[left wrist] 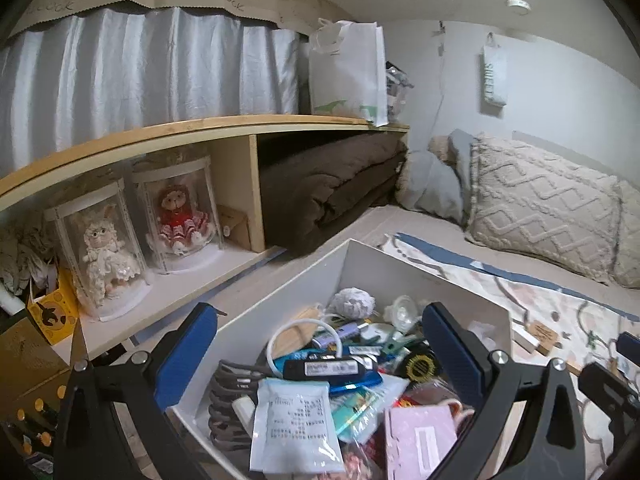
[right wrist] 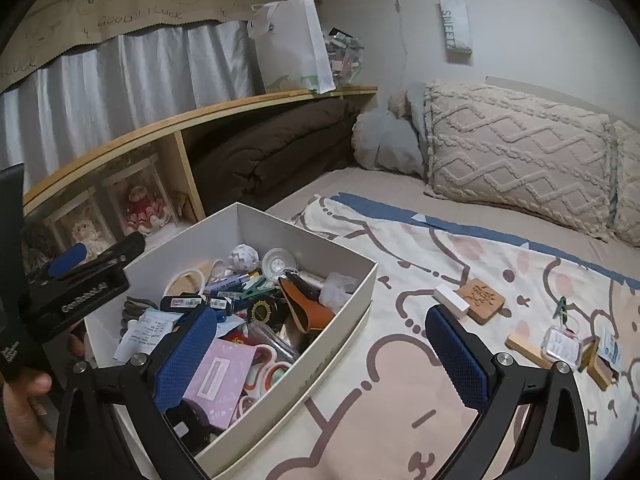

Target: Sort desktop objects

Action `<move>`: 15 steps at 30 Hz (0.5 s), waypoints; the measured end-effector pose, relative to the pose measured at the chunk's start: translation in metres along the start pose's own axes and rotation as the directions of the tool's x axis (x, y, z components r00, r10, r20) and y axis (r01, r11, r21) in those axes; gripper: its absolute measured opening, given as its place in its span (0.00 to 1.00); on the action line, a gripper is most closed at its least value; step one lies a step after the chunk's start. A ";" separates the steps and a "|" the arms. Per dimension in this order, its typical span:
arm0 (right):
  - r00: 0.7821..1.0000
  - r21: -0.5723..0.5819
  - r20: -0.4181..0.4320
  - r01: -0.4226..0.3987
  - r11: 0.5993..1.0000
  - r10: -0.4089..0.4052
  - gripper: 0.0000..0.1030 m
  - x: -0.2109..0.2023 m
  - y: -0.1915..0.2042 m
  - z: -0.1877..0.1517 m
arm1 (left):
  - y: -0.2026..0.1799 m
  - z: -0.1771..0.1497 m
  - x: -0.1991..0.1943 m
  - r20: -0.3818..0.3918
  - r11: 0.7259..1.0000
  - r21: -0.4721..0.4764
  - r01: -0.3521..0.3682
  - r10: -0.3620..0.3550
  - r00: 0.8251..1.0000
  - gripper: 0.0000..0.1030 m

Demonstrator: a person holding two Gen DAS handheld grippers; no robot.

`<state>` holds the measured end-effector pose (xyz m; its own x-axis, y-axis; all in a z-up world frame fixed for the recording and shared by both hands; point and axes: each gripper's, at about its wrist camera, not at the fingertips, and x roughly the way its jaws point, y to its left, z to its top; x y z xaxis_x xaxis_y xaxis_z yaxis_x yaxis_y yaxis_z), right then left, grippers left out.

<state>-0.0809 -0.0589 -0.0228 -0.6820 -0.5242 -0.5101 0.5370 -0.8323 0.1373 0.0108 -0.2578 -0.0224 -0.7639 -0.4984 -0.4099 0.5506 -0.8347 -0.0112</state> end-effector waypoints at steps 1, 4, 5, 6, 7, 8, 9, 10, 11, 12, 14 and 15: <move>1.000 0.004 0.003 0.002 1.000 -0.002 1.00 -0.003 0.000 -0.001 | 0.001 -0.001 -0.005 0.002 1.000 0.009 0.003 -0.003 1.000 1.00; 1.000 0.015 0.008 0.009 1.000 -0.009 1.00 -0.014 -0.001 -0.005 | 0.000 -0.005 -0.018 0.007 0.999 0.032 0.005 -0.005 1.000 1.00; 1.000 0.018 0.012 0.013 1.000 -0.014 1.00 -0.019 -0.001 -0.007 | 0.000 -0.006 -0.021 0.005 0.999 0.035 0.014 -0.014 1.000 1.00; 1.000 0.020 0.017 0.016 1.000 -0.017 1.00 -0.023 -0.001 -0.008 | 0.000 -0.008 -0.026 0.005 0.999 0.039 0.024 -0.025 1.000 1.00; 1.000 0.022 0.022 0.019 1.000 -0.019 1.00 -0.028 0.000 -0.009 | 0.000 -0.009 -0.030 0.004 0.999 0.043 0.033 -0.034 0.999 1.00; 0.999 0.024 0.026 0.022 0.999 -0.023 1.00 -0.033 0.000 -0.011 | 0.000 -0.011 -0.035 0.005 0.998 0.049 0.041 -0.041 0.999 1.00; 0.999 0.024 0.031 0.026 0.999 -0.027 1.00 -0.039 0.000 -0.012 | -0.001 -0.012 -0.039 0.007 0.997 0.056 0.044 -0.045 0.999 1.00; 0.999 0.023 0.035 0.030 0.999 -0.031 1.00 -0.043 0.001 -0.013 | -0.002 -0.013 -0.045 0.010 0.997 0.065 0.046 -0.046 0.999 1.00; 0.998 0.023 0.042 0.036 0.999 -0.037 1.00 -0.049 0.002 -0.014 | -0.003 -0.014 -0.049 0.013 0.996 0.071 0.045 -0.046 0.999 1.00; 0.998 0.022 0.046 0.038 0.999 -0.039 1.00 -0.054 0.003 -0.015 | -0.003 -0.015 -0.053 0.016 0.996 0.078 0.047 -0.048 0.999 1.00; 0.998 0.016 0.054 0.041 0.999 -0.042 1.00 -0.063 0.005 -0.018 | -0.003 -0.017 -0.063 0.020 0.995 0.083 0.055 -0.057 0.998 1.00; 0.997 0.011 0.059 0.047 0.999 -0.048 1.00 -0.069 0.007 -0.019 | -0.003 -0.018 -0.066 0.020 0.995 0.081 0.060 -0.062 0.998 1.00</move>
<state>-0.0205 -0.0246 -0.0028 -0.7347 -0.4937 -0.4653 0.4990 -0.8579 0.1224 0.0657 -0.2180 -0.0114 -0.8031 -0.4502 -0.3902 0.4745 -0.8794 0.0382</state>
